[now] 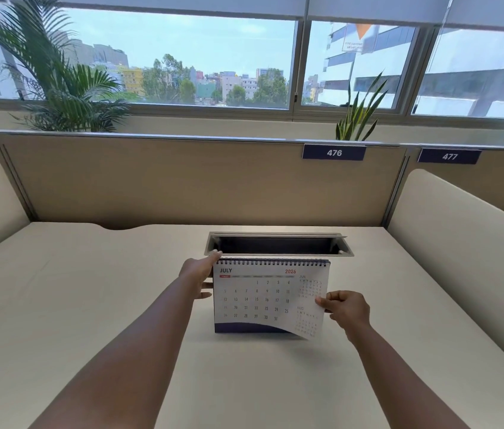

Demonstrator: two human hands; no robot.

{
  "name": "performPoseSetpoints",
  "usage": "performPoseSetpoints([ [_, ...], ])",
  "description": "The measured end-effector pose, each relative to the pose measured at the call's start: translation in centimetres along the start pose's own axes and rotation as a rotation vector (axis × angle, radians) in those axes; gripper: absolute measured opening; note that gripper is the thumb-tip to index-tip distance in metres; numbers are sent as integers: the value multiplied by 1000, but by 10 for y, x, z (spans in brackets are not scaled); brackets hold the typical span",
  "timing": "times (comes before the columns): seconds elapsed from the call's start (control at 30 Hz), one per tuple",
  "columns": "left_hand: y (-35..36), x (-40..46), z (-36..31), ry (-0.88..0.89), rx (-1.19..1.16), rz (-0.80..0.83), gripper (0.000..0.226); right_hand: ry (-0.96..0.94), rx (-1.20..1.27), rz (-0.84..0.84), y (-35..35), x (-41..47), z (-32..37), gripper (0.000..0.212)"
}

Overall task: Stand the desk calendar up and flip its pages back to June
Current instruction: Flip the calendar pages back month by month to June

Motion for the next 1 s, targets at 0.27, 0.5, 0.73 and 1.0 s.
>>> performPoseSetpoints([
  [0.27, 0, 6, 3, 19, 1, -10, 50, 94, 141, 331, 7, -6, -1, 30],
  [0.5, 0, 5, 0, -50, -95, 6, 66, 169, 621, 668, 10, -17, 20, 67],
  [0.73, 0, 9, 5, -42, -101, 139, 81, 79, 834, 815, 20, -18, 51, 86],
  [1.0, -1, 15, 6, -3, -76, 100, 73, 7, 767, 747, 27, -20, 57, 63],
])
Point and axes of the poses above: each hand's wrist, its own x-axis towards the middle knuckle, its own y-axis out of the palm, z = x × y, the point moved 4 cm from there along x, towards the middle knuckle, and after that the axes turned 5 degrees about x, right-handed, at the moved point
